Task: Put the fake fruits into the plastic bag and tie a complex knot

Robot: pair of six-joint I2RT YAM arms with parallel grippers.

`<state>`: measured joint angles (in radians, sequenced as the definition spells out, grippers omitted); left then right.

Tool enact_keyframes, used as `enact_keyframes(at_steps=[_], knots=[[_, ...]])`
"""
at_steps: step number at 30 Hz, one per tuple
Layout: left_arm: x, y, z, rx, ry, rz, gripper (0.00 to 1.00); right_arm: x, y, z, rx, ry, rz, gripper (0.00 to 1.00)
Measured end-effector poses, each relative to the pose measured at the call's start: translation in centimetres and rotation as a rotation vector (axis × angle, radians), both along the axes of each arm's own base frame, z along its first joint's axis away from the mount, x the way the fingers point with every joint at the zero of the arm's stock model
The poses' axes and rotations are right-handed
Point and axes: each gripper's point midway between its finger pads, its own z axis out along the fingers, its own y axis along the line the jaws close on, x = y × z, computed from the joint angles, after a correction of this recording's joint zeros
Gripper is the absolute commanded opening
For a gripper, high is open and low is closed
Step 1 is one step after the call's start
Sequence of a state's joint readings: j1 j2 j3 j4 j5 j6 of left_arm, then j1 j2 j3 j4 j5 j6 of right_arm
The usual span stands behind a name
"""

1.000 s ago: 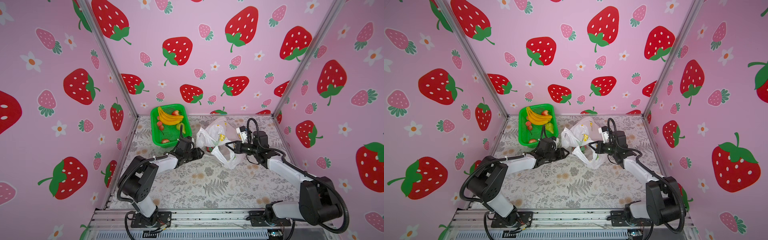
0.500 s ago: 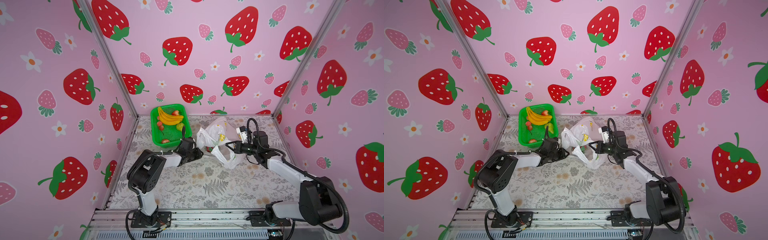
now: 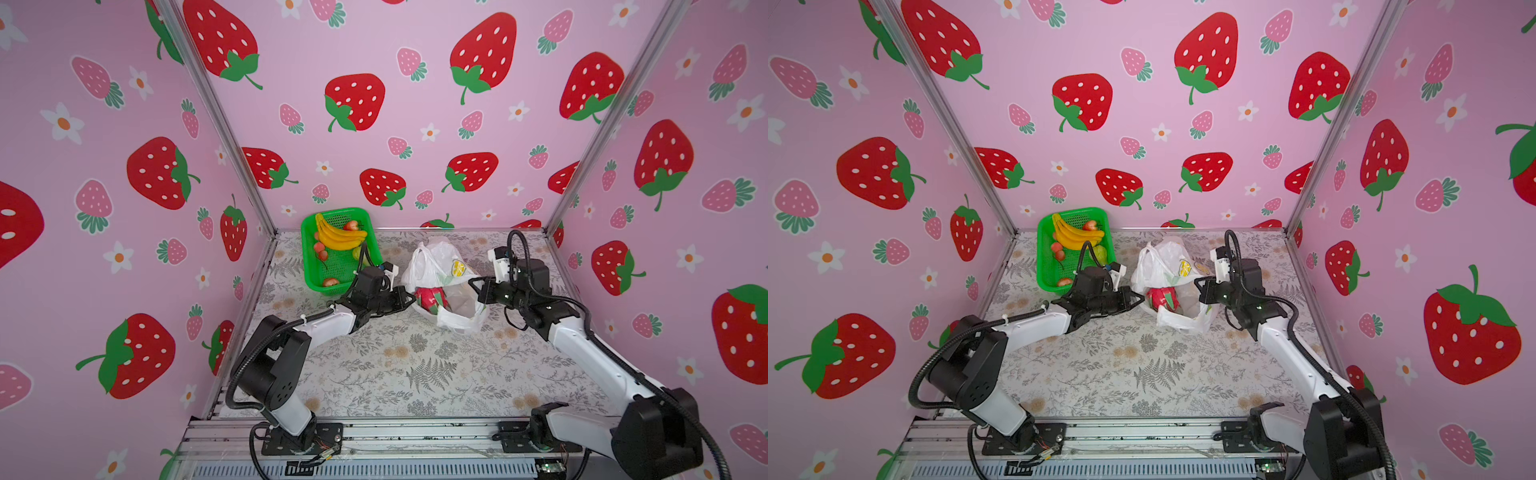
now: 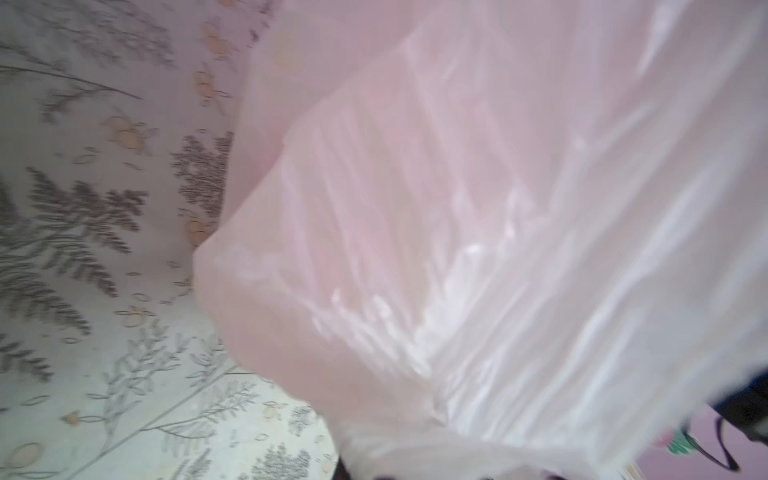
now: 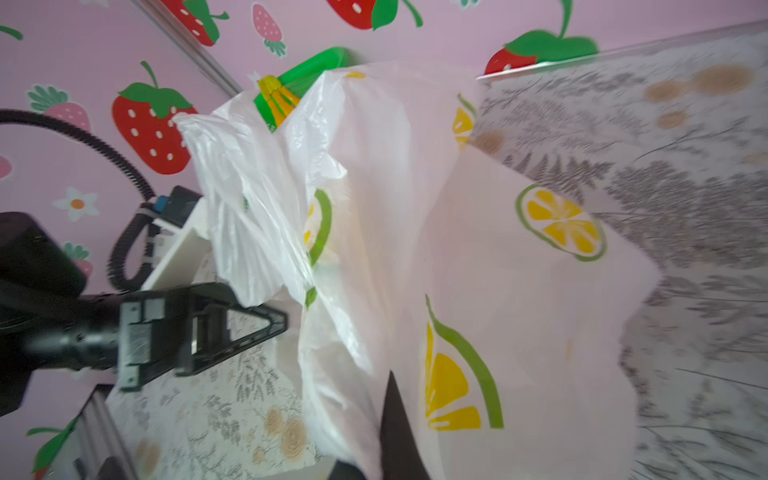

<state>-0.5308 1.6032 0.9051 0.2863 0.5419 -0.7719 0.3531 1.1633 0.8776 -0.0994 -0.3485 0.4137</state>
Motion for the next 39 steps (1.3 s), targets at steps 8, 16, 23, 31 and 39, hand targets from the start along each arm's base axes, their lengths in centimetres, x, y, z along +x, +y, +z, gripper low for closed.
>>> enact_keyframes(at_steps=[8, 16, 23, 31, 39], knots=[[-2.5, -0.7, 8.6, -0.152, -0.107, -0.083, 0.00, 0.9, -2.8, 4.9, -0.090, -0.126, -0.135, 0.00], [-0.8, 0.7, 5.5, -0.084, -0.039, -0.023, 0.00, 1.4, -2.7, 3.4, -0.128, -0.094, -0.128, 0.00], [1.0, 3.2, 3.1, -0.031, -0.002, 0.062, 0.00, 1.3, -2.1, 2.7, -0.133, -0.078, -0.088, 0.00], [1.6, 5.1, 2.7, -0.005, -0.024, 0.096, 0.41, 0.6, -0.3, 1.2, -0.065, -0.062, 0.010, 0.00], [2.6, 11.2, 6.2, 0.043, -0.165, 0.271, 0.56, 0.9, 2.2, -0.1, 0.046, -0.012, 0.106, 0.00]])
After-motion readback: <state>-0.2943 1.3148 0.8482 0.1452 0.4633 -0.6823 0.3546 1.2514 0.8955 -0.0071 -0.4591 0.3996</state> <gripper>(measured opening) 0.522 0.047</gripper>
